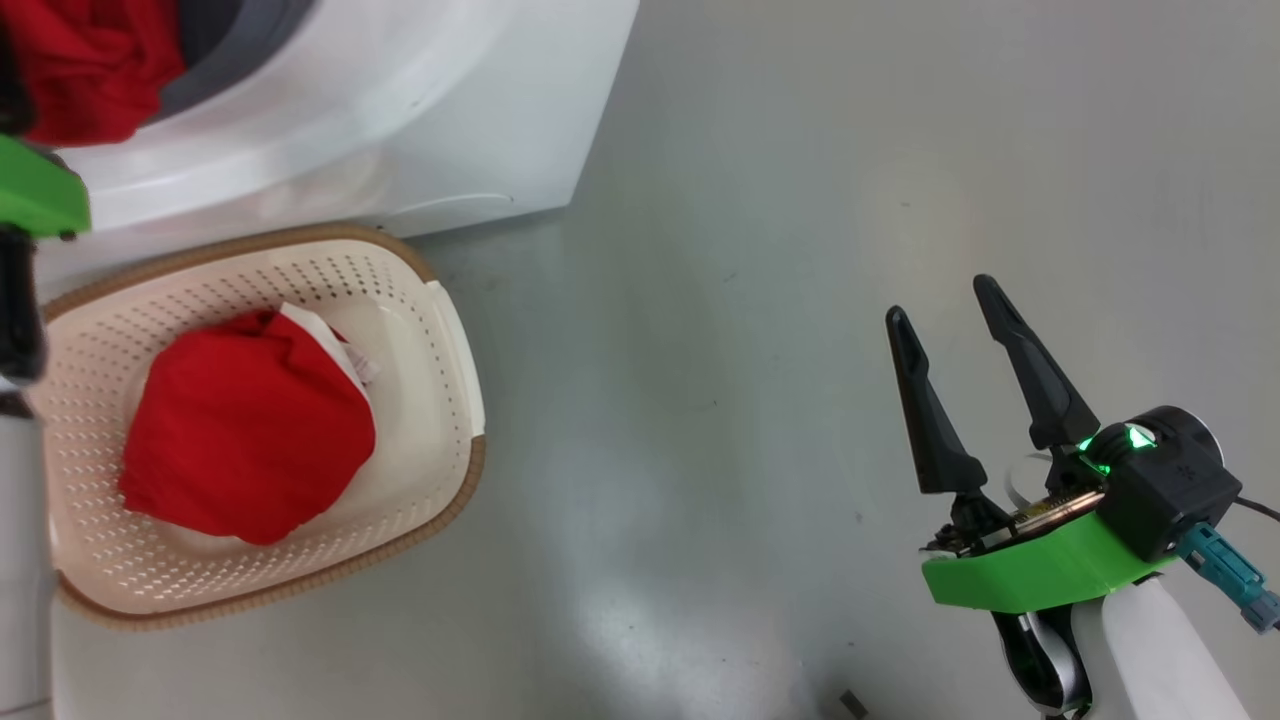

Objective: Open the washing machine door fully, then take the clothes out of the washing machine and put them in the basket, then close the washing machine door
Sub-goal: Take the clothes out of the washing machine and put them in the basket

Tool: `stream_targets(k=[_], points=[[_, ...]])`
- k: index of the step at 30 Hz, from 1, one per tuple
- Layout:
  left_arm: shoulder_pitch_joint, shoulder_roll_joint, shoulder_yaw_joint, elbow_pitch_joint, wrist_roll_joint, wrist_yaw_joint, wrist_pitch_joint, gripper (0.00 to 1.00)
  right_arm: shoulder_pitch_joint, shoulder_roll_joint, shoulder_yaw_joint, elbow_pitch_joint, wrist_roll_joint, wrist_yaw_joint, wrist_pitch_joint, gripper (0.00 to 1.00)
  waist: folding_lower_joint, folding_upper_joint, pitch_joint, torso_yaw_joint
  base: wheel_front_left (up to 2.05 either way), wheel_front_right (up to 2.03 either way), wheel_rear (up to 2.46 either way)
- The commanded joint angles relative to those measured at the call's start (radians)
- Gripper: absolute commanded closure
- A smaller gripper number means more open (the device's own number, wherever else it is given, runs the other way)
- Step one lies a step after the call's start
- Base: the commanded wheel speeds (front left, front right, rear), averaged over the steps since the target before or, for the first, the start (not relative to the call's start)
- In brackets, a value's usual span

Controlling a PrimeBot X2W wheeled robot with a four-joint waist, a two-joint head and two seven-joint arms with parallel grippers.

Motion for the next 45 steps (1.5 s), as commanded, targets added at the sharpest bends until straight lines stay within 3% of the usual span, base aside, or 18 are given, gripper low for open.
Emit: stream_targets(k=[1, 11, 30, 39, 40, 42, 45], points=[[-0.026, 0.053, 0.022, -0.012, 0.003, -0.004, 0.012, 0.0, -0.009, -0.011, 0.022, -0.018, 0.011, 0.005, -0.006, 0.0, 0.0, -0.0001, 0.024, -0.016, 0.0, 0.0, 0.0], [-0.165, 0.098, 0.01, 0.079, -0.018, -0.02, 0.125, 0.0, -0.031, -0.011, 0.044, -0.008, 0.024, 0.005, -0.006, 0.0, 0.0, -0.0001, 0.066, -0.052, 0.0, 0.0, 0.0], [-0.294, 0.246, -0.033, 0.228, -0.027, -0.006, 0.612, 0.0, -0.056, -0.011, 0.084, 0.008, 0.061, 0.005, -0.006, 0.0, 0.0, -0.0001, 0.096, -0.127, 0.0, 0.0, 0.0], [-0.287, 0.276, -0.042, 0.212, -0.04, -0.009, 0.715, 0.0, -0.054, -0.011, 0.085, 0.008, 0.069, 0.005, -0.006, 0.0, 0.0, -0.0001, 0.1, -0.137, 0.0, 0.0, 0.0], [-0.282, 0.28, -0.043, 0.206, -0.039, -0.01, 0.714, 0.39, -0.054, -0.011, 0.084, 0.008, 0.07, 0.005, -0.006, 0.0, 0.0, -0.0001, 0.101, -0.136, 0.0, 0.0, 0.0], [-0.27, 0.281, -0.043, 0.195, -0.044, -0.013, 0.71, 1.0, -0.055, -0.011, 0.083, 0.008, 0.072, 0.005, -0.006, 0.0, 0.0, -0.0001, 0.1, -0.134, 0.0, 0.0, 0.0], [-0.253, 0.277, -0.039, 0.169, -0.052, -0.018, 0.685, 1.0, -0.056, -0.011, 0.082, 0.007, 0.072, 0.005, -0.006, 0.0, 0.0, -0.0001, 0.1, -0.128, 0.0, 0.0, 0.0]])
